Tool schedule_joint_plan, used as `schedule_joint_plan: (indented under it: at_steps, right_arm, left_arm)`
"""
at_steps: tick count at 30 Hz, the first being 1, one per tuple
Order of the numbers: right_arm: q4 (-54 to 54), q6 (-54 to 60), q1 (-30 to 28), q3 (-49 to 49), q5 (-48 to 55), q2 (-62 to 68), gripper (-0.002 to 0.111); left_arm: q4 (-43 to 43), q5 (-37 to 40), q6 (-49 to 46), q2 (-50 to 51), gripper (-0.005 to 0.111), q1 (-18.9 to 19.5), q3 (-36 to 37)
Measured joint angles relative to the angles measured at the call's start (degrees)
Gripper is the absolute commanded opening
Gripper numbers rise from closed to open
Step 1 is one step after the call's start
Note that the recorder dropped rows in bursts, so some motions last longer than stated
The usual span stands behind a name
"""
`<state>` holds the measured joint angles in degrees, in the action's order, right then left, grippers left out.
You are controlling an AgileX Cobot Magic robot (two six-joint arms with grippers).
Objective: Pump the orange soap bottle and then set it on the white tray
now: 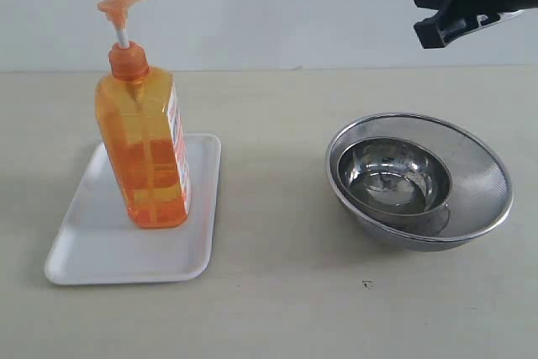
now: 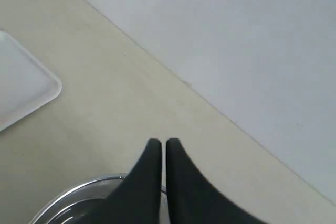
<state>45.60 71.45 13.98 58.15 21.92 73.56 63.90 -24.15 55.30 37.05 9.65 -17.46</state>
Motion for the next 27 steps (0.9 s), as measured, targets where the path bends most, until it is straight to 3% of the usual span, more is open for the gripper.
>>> schedule_joint_plan:
  at_steps: [27]
  right_arm:
    - [0.2, -2.5, 0.0, -0.5, -0.4, -0.2, 0.0]
  left_arm:
    - [-0.6, -5.4, 0.0, -5.4, 0.005, 0.0, 0.6]
